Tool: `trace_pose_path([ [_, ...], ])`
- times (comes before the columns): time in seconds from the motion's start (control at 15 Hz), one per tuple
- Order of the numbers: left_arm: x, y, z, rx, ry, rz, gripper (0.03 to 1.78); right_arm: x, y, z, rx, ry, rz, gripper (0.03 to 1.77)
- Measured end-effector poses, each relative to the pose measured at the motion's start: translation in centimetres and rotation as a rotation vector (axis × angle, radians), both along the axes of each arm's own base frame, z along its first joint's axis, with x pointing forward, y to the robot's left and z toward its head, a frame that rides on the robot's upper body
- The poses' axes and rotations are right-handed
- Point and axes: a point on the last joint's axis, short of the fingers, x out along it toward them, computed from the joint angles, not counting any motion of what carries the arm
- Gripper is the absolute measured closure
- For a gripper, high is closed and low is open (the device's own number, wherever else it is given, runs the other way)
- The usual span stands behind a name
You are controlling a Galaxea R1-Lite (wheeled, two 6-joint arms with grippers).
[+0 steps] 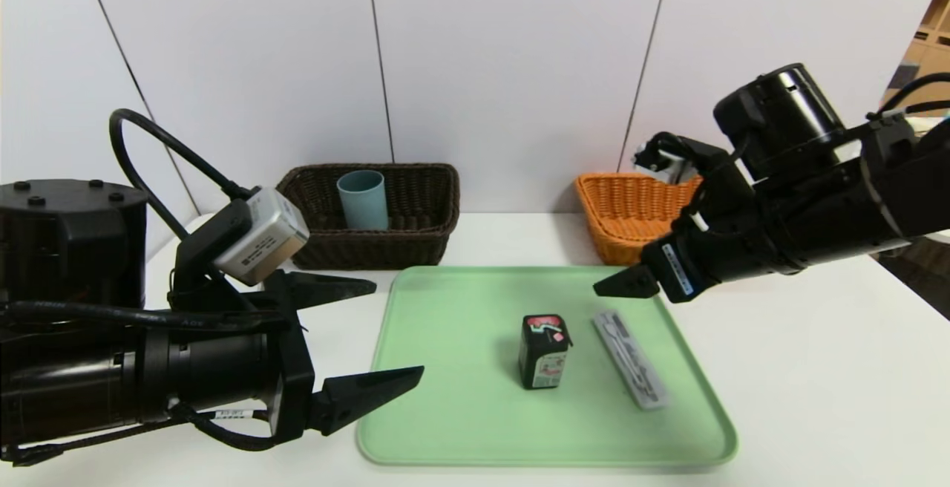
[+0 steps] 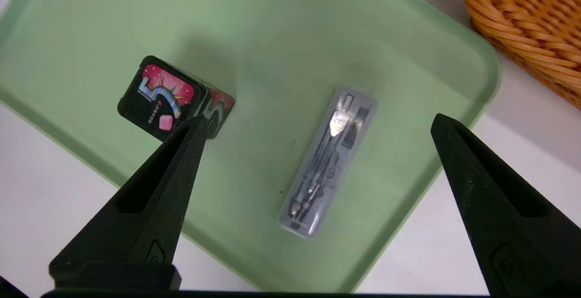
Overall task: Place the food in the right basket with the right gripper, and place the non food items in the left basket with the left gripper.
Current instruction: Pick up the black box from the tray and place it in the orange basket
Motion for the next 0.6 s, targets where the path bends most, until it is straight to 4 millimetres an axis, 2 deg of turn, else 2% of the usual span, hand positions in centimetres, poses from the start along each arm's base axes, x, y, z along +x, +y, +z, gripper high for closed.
trace_pose_path([
  [0.4, -0.1, 0.1, 0.0, 0.013, -0.019, -0.004, 0.12, 0.3, 5.0, 0.5, -0.033, 0.124, -0.028, 0.1],
  [0.6, -0.2, 0.1, 0.1, 0.011, -0.024, -0.004, 0.12, 0.3, 6.7, 0.2, -0.014, 0.17, -0.052, 0.1],
])
